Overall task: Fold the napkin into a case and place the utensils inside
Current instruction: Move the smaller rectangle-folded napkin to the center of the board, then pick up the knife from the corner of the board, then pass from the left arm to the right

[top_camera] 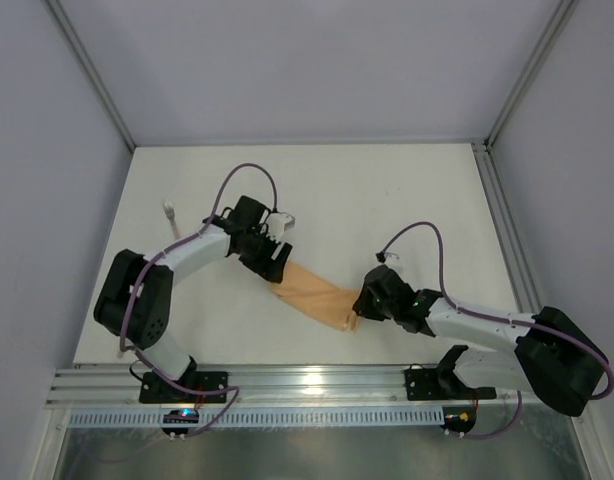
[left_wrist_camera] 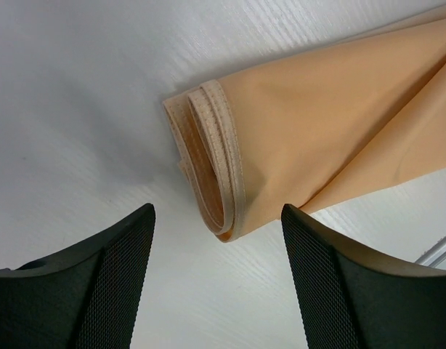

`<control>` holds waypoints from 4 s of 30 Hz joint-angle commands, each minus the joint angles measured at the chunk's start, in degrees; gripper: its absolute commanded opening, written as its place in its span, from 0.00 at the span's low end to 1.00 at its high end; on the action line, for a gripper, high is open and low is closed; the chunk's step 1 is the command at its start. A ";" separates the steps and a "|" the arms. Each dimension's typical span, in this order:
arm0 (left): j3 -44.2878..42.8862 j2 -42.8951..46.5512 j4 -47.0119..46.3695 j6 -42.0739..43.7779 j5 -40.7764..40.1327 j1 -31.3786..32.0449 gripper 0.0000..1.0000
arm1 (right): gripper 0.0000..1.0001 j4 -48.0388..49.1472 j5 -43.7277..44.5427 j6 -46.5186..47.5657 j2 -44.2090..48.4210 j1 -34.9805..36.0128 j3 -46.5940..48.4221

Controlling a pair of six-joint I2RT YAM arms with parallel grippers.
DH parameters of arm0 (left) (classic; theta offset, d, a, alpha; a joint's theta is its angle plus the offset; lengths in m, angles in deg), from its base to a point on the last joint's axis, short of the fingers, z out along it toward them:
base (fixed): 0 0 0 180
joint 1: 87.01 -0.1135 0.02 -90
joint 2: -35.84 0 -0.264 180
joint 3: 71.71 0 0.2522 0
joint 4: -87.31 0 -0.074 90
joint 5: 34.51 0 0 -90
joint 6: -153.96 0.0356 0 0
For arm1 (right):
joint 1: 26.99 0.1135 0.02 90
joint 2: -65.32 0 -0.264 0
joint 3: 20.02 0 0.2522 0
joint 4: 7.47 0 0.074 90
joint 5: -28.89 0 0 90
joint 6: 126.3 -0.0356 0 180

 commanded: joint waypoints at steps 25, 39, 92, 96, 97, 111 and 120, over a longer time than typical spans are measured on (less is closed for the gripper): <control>3.19 -2.45 -1.27 3.75 -2.87 -3.27 0.42 | 0.47 5.04 -14.66 24.54 -10.01 -9.87 7.86; 3.01 0.63 -0.39 3.14 -2.00 -3.27 0.48 | 0.61 -8.96 -10.60 25.51 1.51 -9.17 11.82; 17.43 5.20 6.45 43.39 -4.65 -73.32 0.00 | 0.60 -10.89 -11.23 27.09 3.79 -8.20 16.92; 12.87 10.27 17.16 44.79 12.64 -73.50 0.00 | 0.60 -10.10 -12.19 27.79 5.37 -8.29 18.05; 10.16 12.30 22.67 45.58 17.12 -73.41 0.00 | 0.60 -9.75 -12.63 27.97 5.72 -8.20 18.32; -17.45 29.02 59.71 50.60 56.16 -62.10 0.00 | 0.61 8.35 -21.95 37.71 3.01 -1.54 31.57; -21.16 33.41 60.88 47.90 63.39 -52.15 0.00 | 0.77 35.68 -36.80 37.38 -12.09 6.12 42.30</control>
